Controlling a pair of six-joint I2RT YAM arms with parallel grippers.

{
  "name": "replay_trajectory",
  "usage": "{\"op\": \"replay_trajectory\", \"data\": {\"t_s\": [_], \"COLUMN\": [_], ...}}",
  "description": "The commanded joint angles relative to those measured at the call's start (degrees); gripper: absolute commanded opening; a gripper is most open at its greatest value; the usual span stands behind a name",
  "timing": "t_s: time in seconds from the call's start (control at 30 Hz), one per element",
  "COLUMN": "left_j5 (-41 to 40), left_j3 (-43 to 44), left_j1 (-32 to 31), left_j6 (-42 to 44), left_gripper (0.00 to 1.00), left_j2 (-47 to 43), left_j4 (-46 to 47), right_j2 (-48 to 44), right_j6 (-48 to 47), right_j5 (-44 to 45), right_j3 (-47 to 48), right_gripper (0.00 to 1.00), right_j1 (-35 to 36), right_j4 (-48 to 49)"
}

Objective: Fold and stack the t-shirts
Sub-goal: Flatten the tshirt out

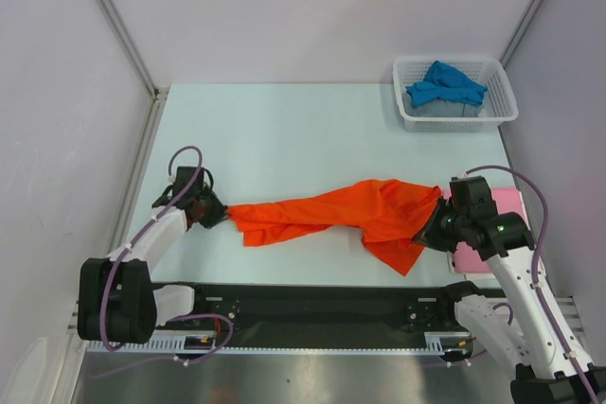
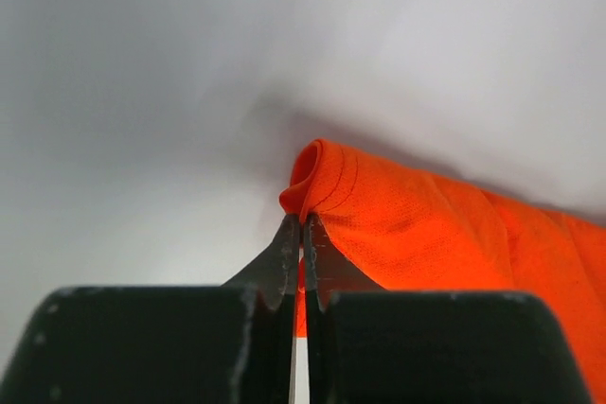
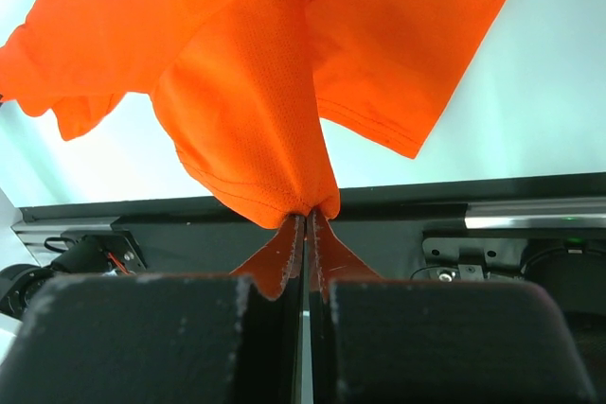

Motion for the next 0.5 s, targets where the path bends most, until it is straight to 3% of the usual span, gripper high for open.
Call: {"op": "replay_trajectory", "data": {"t_s": [0.0,0.2,0.47], "left_j5": [-2.6,-5.5,-5.6], "left_j3": [4.4,20.0,45.5], "left_j1": [0.7,0.6,0.5], "left_j6": [2.0,5.5,10.0], "left_gripper": [0.01,0.0,0.0], "left_j2": [-5.2,-11.7,-8.0], "left_j4": [-2.9,-17.1,-21.2], "right_j2": [1.7,11.1,23.9], "right_j6": [-1.2,-3.9,-8.4], "right_j5": [0.8,4.0,4.2], "right_j3": [4.6,19.0,44.3], "right_gripper": [0.0,0.0,0.0], "right_j1": [-0.2,-0.7,-4.2], "right_j4": [1.3,7.3,7.4]}}
